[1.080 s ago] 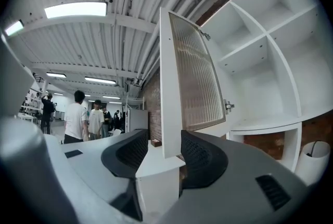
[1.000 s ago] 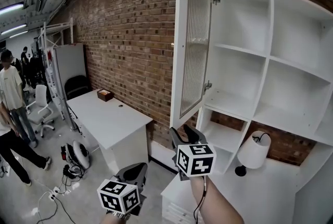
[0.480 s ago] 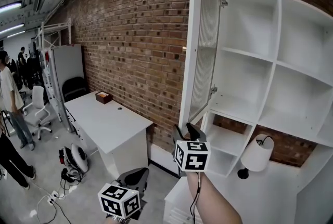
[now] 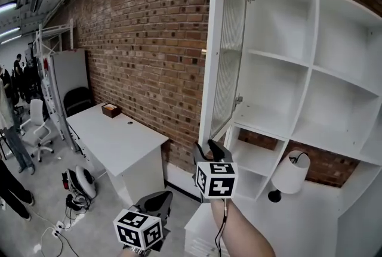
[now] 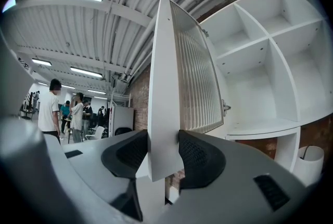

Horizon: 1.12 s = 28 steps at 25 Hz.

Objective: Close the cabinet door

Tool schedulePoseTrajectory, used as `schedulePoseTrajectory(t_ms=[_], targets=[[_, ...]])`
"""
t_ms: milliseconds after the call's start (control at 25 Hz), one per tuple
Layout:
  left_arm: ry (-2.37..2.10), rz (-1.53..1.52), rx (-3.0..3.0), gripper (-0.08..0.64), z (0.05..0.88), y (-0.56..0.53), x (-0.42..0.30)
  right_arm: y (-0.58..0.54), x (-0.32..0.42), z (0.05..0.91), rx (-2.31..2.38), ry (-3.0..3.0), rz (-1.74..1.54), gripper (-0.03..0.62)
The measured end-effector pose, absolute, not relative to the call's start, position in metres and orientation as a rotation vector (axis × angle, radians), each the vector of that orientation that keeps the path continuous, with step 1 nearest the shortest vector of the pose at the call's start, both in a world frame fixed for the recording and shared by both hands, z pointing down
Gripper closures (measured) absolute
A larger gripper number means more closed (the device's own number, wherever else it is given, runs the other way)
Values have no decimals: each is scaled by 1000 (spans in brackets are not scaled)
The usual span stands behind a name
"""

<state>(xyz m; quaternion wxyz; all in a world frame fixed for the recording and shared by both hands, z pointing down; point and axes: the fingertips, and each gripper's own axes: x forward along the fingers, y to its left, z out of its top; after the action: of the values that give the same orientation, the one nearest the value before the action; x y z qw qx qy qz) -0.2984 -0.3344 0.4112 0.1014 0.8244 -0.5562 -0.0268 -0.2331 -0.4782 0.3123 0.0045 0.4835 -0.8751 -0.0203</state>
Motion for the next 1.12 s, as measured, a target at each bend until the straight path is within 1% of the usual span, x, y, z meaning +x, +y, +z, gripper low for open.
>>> schedulePoseTrajectory(t_ms=[320, 600, 760, 920, 1120], targets=[[-1575, -67, 2487, 552, 410, -337, -270, -469, -209, 313, 1511, -2753, -23, 391], [-1473, -52, 2554, 552, 409, -335, -228, -456, -166, 312, 1571, -2719, -23, 395], [-1417, -34, 2588, 552, 409, -333, -205, -453, -136, 310, 1638, -2685, -29, 422], [-1385, -29, 2612, 552, 406, -328, -191, -449, -110, 310, 1702, -2635, -39, 486], [-1359, -21, 2632, 552, 404, -325, -178, -450, -79, 307, 1775, -2594, -37, 502]])
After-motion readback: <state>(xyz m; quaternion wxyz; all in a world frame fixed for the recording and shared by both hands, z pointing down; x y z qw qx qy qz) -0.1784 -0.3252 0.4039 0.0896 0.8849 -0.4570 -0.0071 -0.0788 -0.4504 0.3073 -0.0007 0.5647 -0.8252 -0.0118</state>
